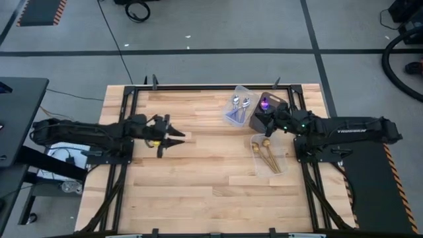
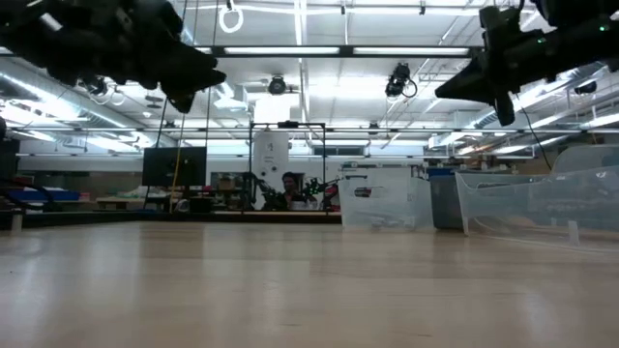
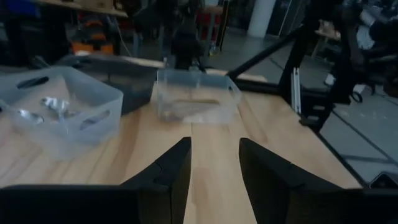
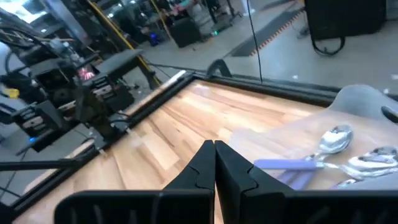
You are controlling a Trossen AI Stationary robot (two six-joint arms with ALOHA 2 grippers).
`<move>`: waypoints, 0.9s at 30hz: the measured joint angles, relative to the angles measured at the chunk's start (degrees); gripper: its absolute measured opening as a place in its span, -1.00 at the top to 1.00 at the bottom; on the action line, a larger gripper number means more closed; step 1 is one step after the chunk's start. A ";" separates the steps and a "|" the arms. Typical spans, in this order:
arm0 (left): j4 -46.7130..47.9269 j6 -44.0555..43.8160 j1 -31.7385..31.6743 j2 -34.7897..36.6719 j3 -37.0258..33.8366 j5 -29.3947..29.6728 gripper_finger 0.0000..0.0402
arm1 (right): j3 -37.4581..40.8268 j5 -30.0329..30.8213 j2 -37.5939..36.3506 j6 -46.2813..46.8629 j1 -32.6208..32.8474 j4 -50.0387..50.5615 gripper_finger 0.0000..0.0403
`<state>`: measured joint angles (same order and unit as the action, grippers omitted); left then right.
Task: Sort silverware by color (type)
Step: Return to Home Position
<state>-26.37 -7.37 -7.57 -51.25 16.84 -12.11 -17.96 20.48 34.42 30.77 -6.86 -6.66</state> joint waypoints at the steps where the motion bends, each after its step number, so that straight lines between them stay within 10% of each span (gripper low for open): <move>1: -0.44 -0.43 0.02 1.80 -0.92 0.37 0.30 | 0.37 -0.54 -0.67 -0.51 -0.36 0.11 0.96; 14: 1.15 -6.60 0.02 23.38 -15.18 3.05 0.30 | 10.70 0.66 -18.61 -1.51 -2.52 -2.32 0.96; 27: 6.24 -3.37 1.73 29.25 -16.37 3.05 0.30 | 17.60 -5.15 -22.15 -1.81 -2.48 -5.70 0.96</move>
<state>-20.13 -10.74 -5.84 -22.00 0.47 -9.07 -0.36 15.33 12.27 28.95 -9.34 -12.36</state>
